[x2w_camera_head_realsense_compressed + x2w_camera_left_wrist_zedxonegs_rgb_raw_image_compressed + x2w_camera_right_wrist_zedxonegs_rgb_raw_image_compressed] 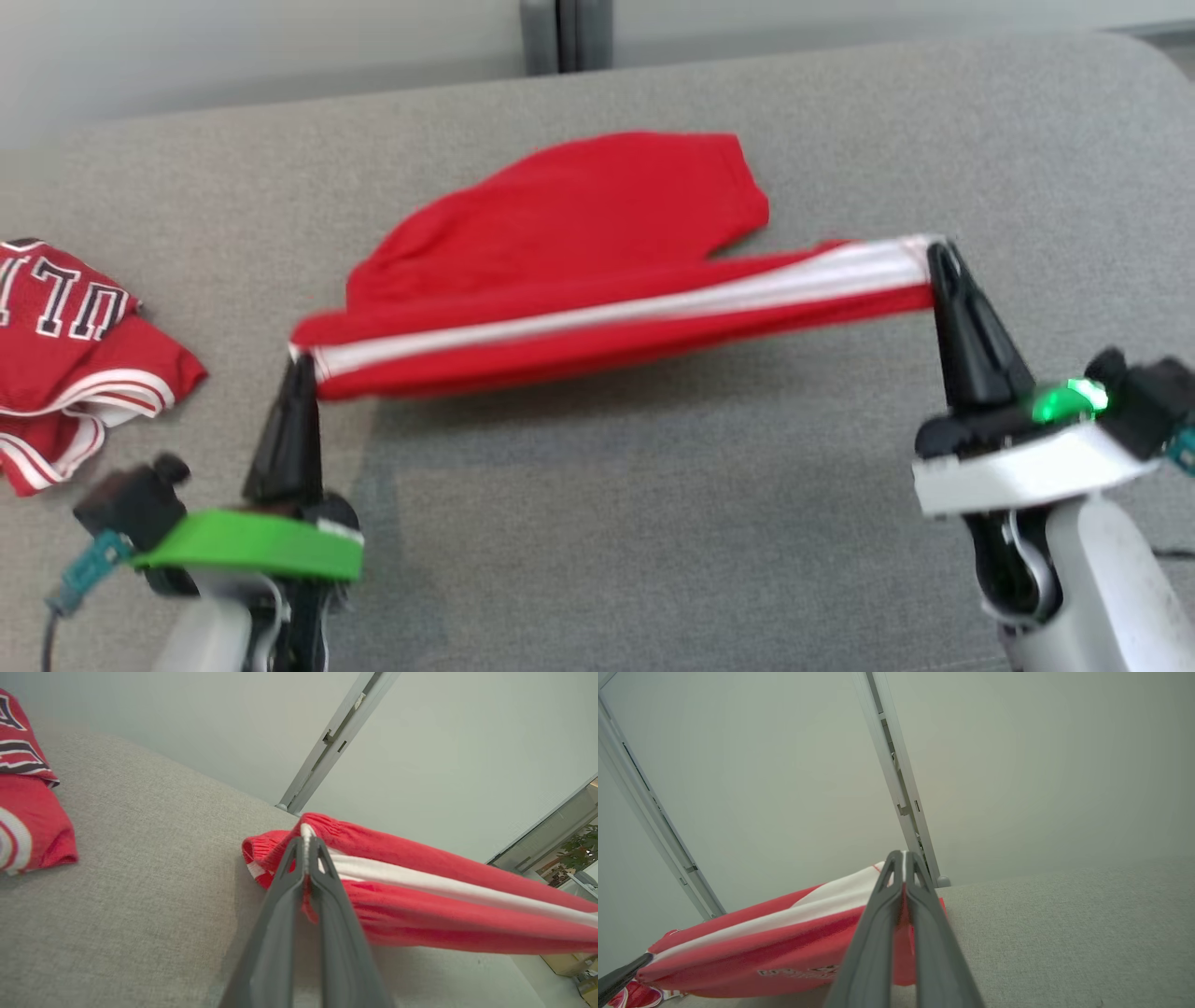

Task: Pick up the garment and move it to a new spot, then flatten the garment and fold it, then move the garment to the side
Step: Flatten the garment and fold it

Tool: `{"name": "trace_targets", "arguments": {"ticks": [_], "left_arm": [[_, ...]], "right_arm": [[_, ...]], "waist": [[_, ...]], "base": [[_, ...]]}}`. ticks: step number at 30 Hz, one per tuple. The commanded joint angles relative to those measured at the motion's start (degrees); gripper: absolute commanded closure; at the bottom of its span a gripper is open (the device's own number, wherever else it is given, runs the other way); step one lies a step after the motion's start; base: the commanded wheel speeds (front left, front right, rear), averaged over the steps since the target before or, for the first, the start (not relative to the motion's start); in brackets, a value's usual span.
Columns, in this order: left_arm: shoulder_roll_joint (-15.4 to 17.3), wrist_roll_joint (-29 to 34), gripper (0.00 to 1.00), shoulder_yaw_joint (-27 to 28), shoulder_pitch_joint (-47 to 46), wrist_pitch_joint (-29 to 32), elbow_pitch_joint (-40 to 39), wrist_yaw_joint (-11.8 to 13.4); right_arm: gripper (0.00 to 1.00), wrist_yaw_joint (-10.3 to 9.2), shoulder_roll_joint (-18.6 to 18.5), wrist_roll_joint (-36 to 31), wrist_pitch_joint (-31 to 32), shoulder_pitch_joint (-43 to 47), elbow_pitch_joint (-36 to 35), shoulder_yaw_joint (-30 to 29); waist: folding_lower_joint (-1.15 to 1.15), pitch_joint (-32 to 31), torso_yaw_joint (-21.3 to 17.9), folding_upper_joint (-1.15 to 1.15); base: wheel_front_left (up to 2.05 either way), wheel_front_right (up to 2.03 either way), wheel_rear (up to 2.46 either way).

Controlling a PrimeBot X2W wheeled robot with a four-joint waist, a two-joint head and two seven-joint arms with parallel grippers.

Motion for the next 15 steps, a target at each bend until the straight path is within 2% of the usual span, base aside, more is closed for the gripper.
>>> {"name": "trace_targets", "arguments": {"ticks": [1, 4, 8, 15], "left_arm": [[0.32, 1.86, 1.0, 1.3, 3.08, -0.34, -0.18, 0.19], [-1.16, 2.85, 1.0, 1.16, 7.32, -0.34, -0.46, 0.21], [-1.18, 6.43, 1.0, -0.43, 11.53, -0.33, -1.14, 0.2], [-4.14, 7.99, 1.0, 1.47, 16.52, -0.34, -3.1, 0.21]], "right_arm": [[1.0, -0.24, -0.41, -0.09, -0.29, 2.87, -0.47, -1.1], [1.0, -0.24, 0.07, 0.54, -0.29, 7.24, -1.27, -1.89], [1.0, -0.24, 0.65, 0.52, -0.29, 12.33, -3.15, -2.54], [1.0, -0.24, 1.34, 1.27, -0.29, 17.73, -6.98, -3.64]], "waist": [[0.0, -4.74, 1.16, 0.0], [0.0, -6.56, 1.43, 0.0], [0.0, -8.53, 1.71, 0.0], [0.0, -9.41, 2.07, 0.0]], "base": [[0.0, 0.0, 0.0], [0.0, 0.0, 0.0], [0.0, 0.0, 0.0], [0.0, 0.0, 0.0]]}}
